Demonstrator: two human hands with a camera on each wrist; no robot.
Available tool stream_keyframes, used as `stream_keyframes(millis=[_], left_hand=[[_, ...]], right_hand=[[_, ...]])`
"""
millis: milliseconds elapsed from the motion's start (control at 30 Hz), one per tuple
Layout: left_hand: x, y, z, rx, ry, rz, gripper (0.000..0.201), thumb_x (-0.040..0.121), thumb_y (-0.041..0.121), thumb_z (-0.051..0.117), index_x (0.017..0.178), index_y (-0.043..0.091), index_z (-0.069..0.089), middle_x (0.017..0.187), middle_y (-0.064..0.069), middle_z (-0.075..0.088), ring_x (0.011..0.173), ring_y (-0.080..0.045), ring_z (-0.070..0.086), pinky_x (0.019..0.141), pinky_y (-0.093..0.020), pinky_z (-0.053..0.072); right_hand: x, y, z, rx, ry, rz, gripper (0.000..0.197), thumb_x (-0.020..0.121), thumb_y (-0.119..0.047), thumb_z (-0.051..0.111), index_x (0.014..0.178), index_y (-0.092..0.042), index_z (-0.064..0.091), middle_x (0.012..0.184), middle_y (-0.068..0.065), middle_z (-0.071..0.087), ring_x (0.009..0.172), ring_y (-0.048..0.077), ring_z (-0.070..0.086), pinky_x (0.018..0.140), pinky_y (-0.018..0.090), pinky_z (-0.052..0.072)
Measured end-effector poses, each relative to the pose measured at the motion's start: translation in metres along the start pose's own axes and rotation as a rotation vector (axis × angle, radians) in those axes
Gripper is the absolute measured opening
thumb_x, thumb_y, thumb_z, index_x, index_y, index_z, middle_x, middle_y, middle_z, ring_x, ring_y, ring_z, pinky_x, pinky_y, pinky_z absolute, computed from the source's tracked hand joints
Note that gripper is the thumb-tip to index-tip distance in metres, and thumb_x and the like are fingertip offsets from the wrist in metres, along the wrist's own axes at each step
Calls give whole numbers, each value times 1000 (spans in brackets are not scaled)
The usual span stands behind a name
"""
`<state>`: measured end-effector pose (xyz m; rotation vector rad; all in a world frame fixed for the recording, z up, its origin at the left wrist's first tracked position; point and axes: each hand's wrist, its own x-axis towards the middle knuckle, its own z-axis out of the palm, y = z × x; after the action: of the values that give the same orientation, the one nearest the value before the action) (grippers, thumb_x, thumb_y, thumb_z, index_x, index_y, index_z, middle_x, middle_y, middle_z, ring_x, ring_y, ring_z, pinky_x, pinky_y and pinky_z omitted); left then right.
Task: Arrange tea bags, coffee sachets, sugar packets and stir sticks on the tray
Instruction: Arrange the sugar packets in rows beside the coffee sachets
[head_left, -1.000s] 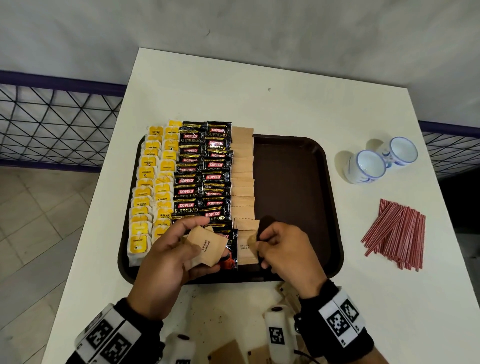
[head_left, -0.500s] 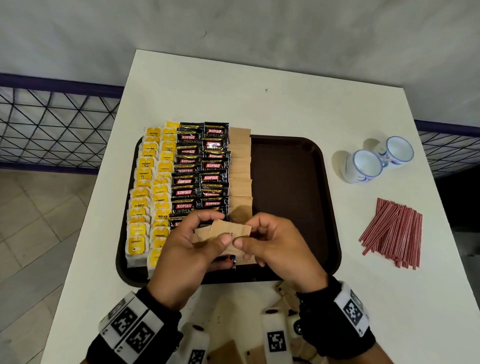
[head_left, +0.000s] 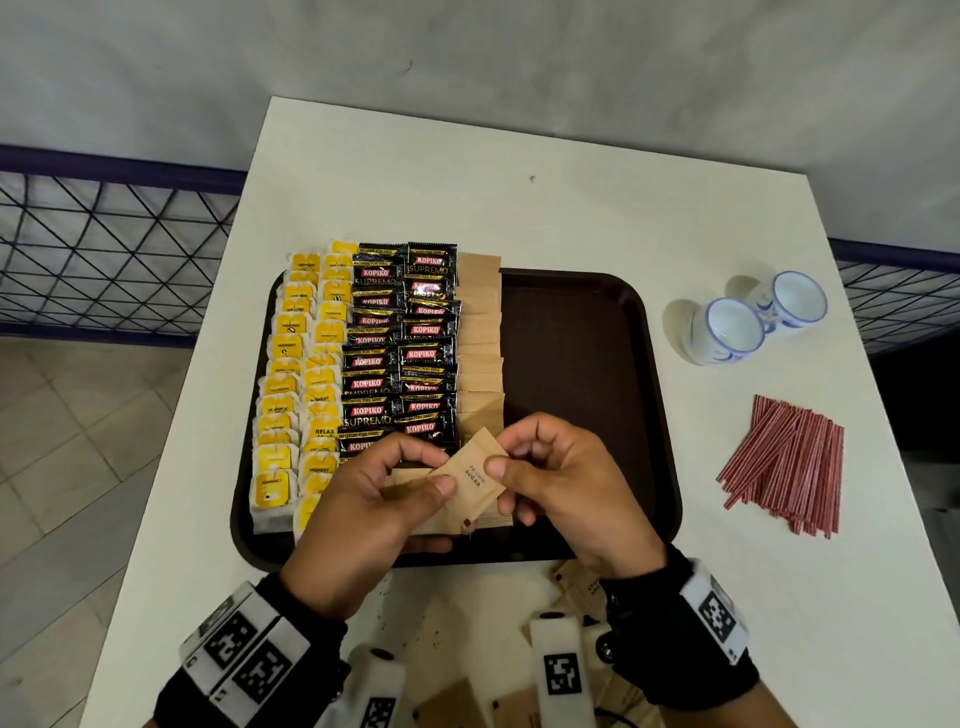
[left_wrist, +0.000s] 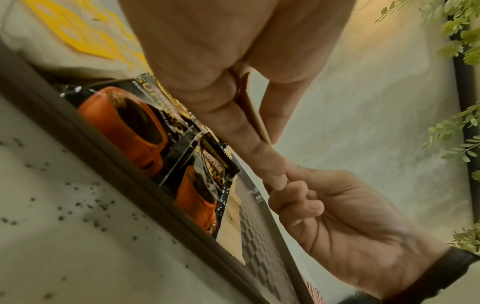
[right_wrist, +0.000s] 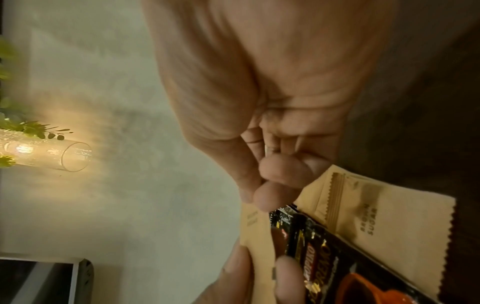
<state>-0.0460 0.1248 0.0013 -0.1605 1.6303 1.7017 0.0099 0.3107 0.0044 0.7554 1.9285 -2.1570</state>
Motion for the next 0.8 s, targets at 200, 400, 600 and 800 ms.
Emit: stream_keyframes(millis=[200, 400, 600, 800], left_hand=[[-2, 1, -7, 29, -4, -36, 16, 97, 0, 58, 105, 11, 66, 98, -12, 78, 84, -35, 77, 68, -42, 62], [-5, 1, -20, 41, 35, -40, 17, 97, 0, 57, 108, 10, 65, 100, -11, 78, 86, -35, 77, 75, -45, 62], [-6, -2, -23, 57, 46, -55, 18, 98, -1, 56, 108, 10, 65, 100, -12, 78, 86, -35, 77, 73, -43, 61], [-5, -6, -24, 94, 40, -67, 18, 98, -1, 56, 107, 11, 65, 100, -12, 78, 86, -34, 77, 74, -44, 60]], right_hand=[[-1, -2, -24, -110, 99, -42, 10, 86, 6, 69, 90, -3, 69, 76, 12, 70, 58, 15, 58, 47, 22, 41], [-5, 9, -37, -456, 46, -36, 16, 86, -4, 72, 83, -19, 73, 78, 3, 72, 65, 10, 65, 65, 25, 55], [-2, 23, -22, -537, 22, -37, 15, 85, -11, 73, 81, -25, 71, 72, -2, 70, 66, 13, 66, 73, 41, 58], [2, 20, -14, -537, 34, -1, 13, 87, -10, 72, 81, -22, 71, 68, -1, 69, 59, 12, 66, 69, 36, 58]])
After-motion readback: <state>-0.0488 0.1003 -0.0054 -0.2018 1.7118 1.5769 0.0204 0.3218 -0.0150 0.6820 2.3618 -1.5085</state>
